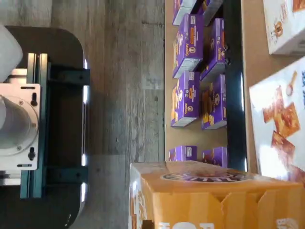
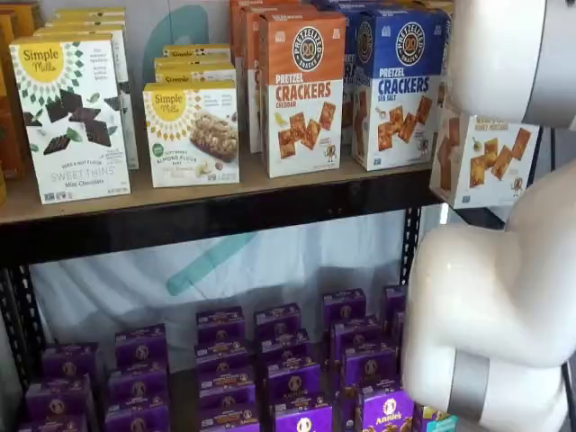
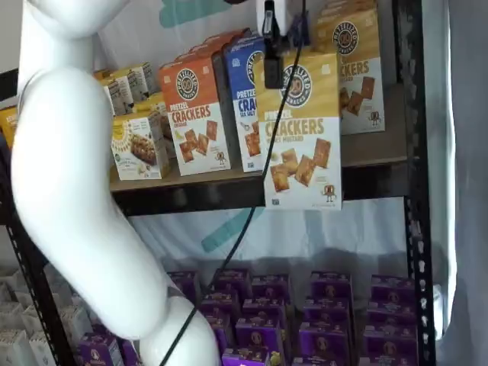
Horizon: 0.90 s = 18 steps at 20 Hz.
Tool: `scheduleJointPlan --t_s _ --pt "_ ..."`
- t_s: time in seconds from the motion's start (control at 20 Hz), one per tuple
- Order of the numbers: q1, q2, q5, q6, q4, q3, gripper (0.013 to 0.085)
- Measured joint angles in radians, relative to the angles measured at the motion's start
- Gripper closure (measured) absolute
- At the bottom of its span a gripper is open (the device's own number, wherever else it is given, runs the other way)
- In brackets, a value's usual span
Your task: Retrieve the yellow and white box located on the top shelf, the sixth one from the left
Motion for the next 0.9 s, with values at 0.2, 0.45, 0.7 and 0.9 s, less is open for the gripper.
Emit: scheduleJointPlan --t_s 0.2,0.45,0.7,0.9 --pt "0.019 -0.039 0.015 0.02 0.001 0.044 0.037" --pt "0.054 -0.082 0.019 0.053 -0.001 0.094 0.037" --pt "0.086 -0.117 0.008 0.086 0.007 0.137 0.037" --pt "0.123 -0.138 -0.001 0.121 0.006 0.165 0.037"
